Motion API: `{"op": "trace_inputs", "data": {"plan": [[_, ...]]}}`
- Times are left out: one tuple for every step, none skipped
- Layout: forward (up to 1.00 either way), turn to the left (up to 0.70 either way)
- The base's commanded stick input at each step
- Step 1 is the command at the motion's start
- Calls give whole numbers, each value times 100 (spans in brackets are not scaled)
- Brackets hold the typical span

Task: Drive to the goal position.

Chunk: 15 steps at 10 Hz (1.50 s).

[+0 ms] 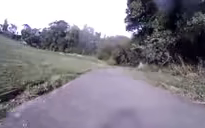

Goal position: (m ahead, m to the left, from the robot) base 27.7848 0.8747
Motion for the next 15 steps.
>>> {"op": "trace_inputs", "data": {"plan": [[100,-8],[100,-26],[100,-40],[100,-40],[100,-40],[100,-40],[100,-40],[100,0],[100,0],[100,0],[100,0],[100,0],[100,-13],[100,-31],[100,-34]]}}
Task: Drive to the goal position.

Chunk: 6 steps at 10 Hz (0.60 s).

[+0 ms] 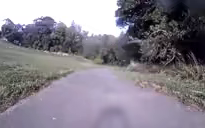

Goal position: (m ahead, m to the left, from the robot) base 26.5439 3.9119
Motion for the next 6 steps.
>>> {"op": "trace_inputs", "data": {"plan": [[100,-22],[100,0],[100,0],[100,0],[100,0],[100,0]]}}
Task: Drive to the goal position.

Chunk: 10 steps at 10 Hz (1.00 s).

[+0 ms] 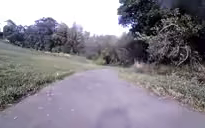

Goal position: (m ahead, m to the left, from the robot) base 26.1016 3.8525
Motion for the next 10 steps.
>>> {"op": "trace_inputs", "data": {"plan": [[85,0],[43,0],[1,0],[0,0],[0,0],[0,0],[0,0],[0,0],[0,0],[0,0]]}}
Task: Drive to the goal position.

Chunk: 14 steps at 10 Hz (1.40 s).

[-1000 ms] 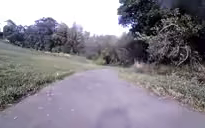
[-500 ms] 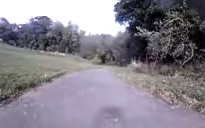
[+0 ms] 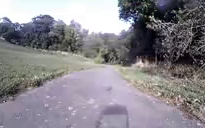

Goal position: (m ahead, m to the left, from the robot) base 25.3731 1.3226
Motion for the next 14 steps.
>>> {"op": "trace_inputs", "data": {"plan": [[0,0],[0,0],[100,-15],[100,-26],[100,-37],[100,-20],[100,-2],[61,0],[15,0],[0,0],[0,0],[0,0],[0,0],[0,0]]}}
